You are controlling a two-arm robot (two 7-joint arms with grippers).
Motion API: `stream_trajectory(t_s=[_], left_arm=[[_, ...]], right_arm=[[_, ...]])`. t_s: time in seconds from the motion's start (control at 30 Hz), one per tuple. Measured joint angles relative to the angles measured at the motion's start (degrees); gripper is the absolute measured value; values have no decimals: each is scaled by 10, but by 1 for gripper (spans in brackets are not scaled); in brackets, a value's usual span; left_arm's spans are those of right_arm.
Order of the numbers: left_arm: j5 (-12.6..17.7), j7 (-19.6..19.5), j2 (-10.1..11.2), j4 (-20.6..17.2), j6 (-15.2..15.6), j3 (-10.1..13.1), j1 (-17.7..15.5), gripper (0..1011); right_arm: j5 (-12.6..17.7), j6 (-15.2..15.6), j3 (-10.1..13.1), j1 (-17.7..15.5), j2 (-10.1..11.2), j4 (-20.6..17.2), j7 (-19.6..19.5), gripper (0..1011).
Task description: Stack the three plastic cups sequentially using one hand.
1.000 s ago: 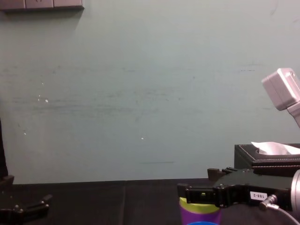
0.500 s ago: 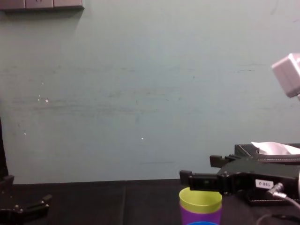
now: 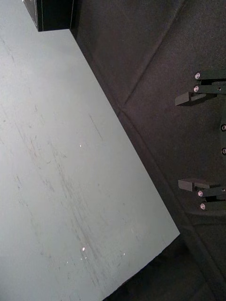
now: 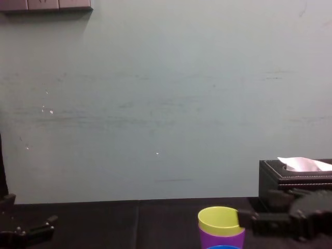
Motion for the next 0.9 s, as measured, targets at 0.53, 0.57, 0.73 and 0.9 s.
stream_trajectory(t_s=[0.53,0.57,0.73,0.9], left_arm=[[0,0,0,0,0,0,0,1011],[0,0,0,0,0,0,0,1011],[0,0,0,0,0,0,0,1011],[0,0,0,0,0,0,0,1011]], right_arm=[[13,-20,35,-123,97,-63,13,1004],[13,-22,35,-126,98,-63,14,1004],[2,-45,32,-140,101,-62,18,1004],[-25,-79,20,-142,84,-47,15,1004]])
